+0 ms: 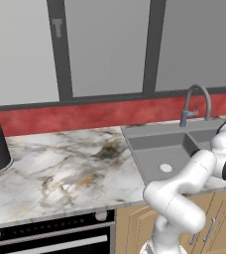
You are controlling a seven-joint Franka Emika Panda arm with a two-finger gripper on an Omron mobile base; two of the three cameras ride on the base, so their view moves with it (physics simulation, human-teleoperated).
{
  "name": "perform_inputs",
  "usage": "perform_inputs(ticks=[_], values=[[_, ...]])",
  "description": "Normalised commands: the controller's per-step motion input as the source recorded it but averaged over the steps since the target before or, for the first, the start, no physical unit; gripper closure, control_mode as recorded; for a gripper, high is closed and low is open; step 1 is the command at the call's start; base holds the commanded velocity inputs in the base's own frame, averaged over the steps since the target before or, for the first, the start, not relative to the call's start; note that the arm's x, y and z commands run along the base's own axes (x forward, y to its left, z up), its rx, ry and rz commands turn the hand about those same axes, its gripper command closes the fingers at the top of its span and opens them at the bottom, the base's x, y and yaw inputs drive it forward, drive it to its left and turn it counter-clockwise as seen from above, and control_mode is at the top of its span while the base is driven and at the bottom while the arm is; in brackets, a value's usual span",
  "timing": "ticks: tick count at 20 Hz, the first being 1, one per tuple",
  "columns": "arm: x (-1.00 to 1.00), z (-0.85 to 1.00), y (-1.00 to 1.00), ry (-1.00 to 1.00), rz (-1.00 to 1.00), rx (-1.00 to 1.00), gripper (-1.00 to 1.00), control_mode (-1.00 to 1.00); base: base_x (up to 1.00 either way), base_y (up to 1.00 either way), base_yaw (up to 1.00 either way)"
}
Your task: Move any existing items from the left basin to the right basin for drying. Then move the cup from the counter to the left basin of the sink for washing.
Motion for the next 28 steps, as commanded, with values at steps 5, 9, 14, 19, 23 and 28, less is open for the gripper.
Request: perform_inputs(ticks=[5,9,14,19,23,28], values=[[0.00,0.16,0.00,0.04,-0.02,0.16,1.00,-1.00,0.00,0.00,0.00],[0.00,0.10,0.02,0.07,0.00,0.24,1.00,-1.00,0.00,0.00,0.00],[-0.03,0.21,0.14,0.06,0.00,0.24,1.00,-1.00,0.00,0.00,0.00],[-0.08,0.24,0.30,0.03,0.00,0.24,1.00,-1.00,0.00,0.00,0.00],[-0.27,0.32,0.55,0.00,0.00,0.21,1.00,-1.00,0.00,0.00,0.00],[-0.36,0.22,0.77,0.00,0.00,0.13,1.00,-1.00,0.00,0.00,0.00]])
